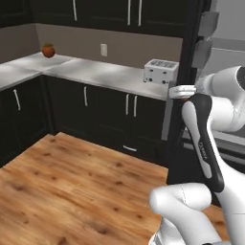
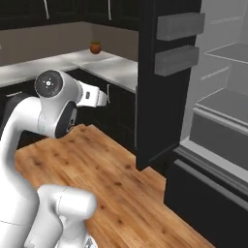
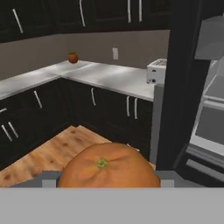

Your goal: Retrieve the tangerine and peach from the fridge and place them into the bowl on the dining table.

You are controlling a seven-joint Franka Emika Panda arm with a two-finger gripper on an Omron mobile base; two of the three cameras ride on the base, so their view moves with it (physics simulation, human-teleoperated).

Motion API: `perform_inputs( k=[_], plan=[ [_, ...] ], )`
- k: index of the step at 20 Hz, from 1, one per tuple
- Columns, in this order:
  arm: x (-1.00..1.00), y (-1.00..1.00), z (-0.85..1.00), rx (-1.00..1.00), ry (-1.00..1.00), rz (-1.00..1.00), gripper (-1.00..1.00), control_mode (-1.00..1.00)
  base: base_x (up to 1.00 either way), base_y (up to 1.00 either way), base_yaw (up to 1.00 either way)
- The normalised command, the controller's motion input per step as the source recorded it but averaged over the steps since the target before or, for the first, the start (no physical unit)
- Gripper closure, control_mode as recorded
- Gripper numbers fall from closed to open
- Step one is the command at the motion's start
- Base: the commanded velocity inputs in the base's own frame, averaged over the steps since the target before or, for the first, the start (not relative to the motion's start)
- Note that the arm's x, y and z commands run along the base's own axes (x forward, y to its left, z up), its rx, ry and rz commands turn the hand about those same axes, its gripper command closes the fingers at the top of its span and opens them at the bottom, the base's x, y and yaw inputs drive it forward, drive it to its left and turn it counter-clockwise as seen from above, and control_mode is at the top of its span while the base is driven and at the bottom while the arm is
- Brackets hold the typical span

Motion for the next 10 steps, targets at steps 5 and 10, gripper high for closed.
perform_inputs(
  k=[5,10],
  plan=[
    [0.00,0.00,0.00,0.00,0.00,0.00,1.00,1.00,-0.52,-0.17,0.43],
    [0.00,0.00,0.00,0.00,0.00,0.00,1.00,1.00,-0.55,-0.16,0.44]
  ],
)
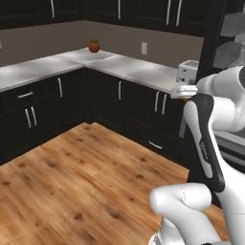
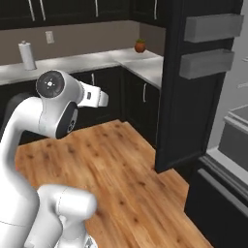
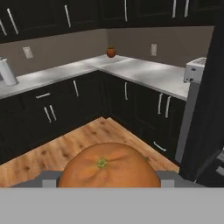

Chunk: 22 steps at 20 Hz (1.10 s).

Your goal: Retrieve the tangerine and peach from the fridge and place them into the bowl on the dining table.

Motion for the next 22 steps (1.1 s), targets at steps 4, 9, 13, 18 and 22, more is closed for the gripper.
perform_inputs(
  k=[4,9,13,18,22],
  plan=[
    [0.00,0.00,0.00,0.00,0.00,0.00,1.00,1.00,-0.57,-0.14,0.44],
    [0.00,0.00,0.00,0.00,0.00,0.00,1.00,1.00,-0.65,-0.11,0.43],
    [0.00,0.00,0.00,0.00,0.00,0.00,1.00,1.00,-0.76,-0.10,0.42],
    [0.00,0.00,0.00,0.00,0.00,0.00,1.00,1.00,-0.86,-0.04,0.41],
    [0.00,0.00,0.00,0.00,0.00,0.00,1.00,1.00,-0.96,-0.07,0.38]
  ],
)
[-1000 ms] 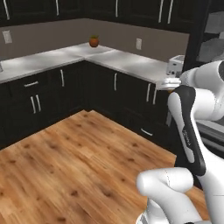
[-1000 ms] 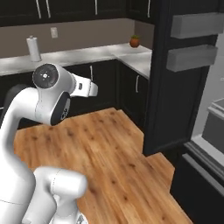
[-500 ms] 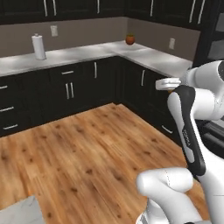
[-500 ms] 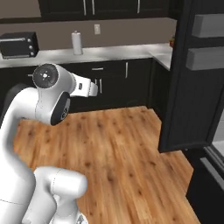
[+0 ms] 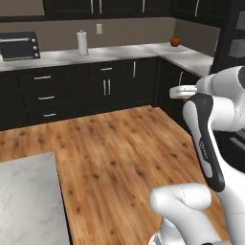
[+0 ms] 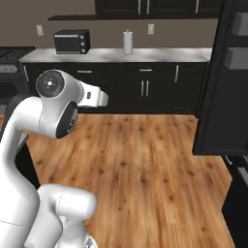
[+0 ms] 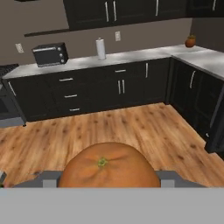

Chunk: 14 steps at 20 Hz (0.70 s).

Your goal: Retrieve the tangerine and peach from the fridge and place them into the bowl on the dining table.

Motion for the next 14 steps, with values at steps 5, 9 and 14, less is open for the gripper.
perform_inputs(
  k=[5,9,14],
  plan=[
    [0.00,0.00,0.00,0.00,0.00,0.00,1.00,1.00,-0.99,-0.03,0.36],
    [0.00,0.00,0.00,0.00,0.00,0.00,1.00,1.00,-0.98,0.00,0.32],
    [0.00,0.00,0.00,0.00,0.00,0.00,1.00,1.00,-0.92,0.00,0.29]
  ],
)
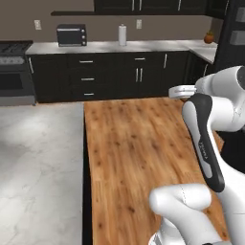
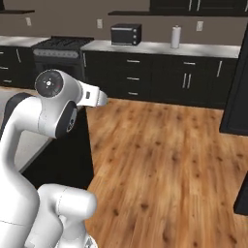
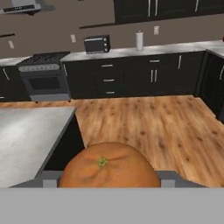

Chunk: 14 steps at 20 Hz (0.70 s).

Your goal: Retrieve the tangerine and peach from the fridge and place them into the bowl on the dining table.

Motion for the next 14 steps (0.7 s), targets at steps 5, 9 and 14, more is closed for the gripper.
perform_inputs(
  k=[5,9,14],
  plan=[
    [0.00,0.00,0.00,0.00,0.00,0.00,1.00,1.00,-0.83,0.01,0.26],
    [0.00,0.00,0.00,0.00,0.00,0.00,1.00,1.00,-0.77,0.05,0.24],
    [0.00,0.00,0.00,0.00,0.00,0.00,1.00,1.00,-0.75,0.09,0.22]
  ],
)
